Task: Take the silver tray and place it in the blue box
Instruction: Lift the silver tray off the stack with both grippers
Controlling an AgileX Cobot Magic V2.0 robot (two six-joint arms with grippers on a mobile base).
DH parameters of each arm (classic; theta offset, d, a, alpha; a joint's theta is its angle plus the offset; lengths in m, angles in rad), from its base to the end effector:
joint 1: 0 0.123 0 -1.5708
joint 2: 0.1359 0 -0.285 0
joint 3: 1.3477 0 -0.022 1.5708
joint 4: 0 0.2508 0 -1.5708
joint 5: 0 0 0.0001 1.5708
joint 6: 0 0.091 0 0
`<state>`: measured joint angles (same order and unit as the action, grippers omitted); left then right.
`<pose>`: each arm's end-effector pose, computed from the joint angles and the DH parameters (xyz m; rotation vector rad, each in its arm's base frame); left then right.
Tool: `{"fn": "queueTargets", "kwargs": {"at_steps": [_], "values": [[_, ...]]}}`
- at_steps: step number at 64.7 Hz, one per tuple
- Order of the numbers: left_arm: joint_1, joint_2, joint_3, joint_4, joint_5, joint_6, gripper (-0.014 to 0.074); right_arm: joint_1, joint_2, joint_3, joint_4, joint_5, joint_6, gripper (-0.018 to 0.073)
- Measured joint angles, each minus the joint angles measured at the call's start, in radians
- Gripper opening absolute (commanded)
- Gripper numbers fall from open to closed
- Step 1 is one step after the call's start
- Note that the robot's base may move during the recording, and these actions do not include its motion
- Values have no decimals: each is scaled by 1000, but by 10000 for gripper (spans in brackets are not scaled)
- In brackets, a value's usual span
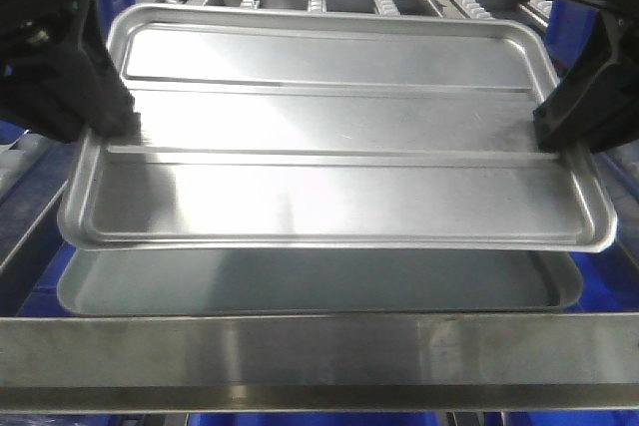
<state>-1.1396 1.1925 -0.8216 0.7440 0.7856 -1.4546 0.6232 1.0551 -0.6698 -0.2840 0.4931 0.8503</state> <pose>0.1345 -0.1879 0.2871 0.1063 2.3684 -0.3552 0.1735 0.1098 0.2719 0.0375 2.3806 0.4445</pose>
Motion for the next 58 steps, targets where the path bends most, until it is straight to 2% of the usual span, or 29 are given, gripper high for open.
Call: {"fn": "queueTargets", "kwargs": {"at_steps": [33, 42, 58], "values": [[0, 2, 0, 6, 27, -2, -15, 5, 0, -2, -6, -23, 12, 60], [-2, 24, 0, 3, 68, -4, -15, 32, 7, -39, -6, 26, 15, 60], [3, 26, 0, -18, 71, -4, -15, 56, 115, -122, -13, 131, 50, 60]]}}
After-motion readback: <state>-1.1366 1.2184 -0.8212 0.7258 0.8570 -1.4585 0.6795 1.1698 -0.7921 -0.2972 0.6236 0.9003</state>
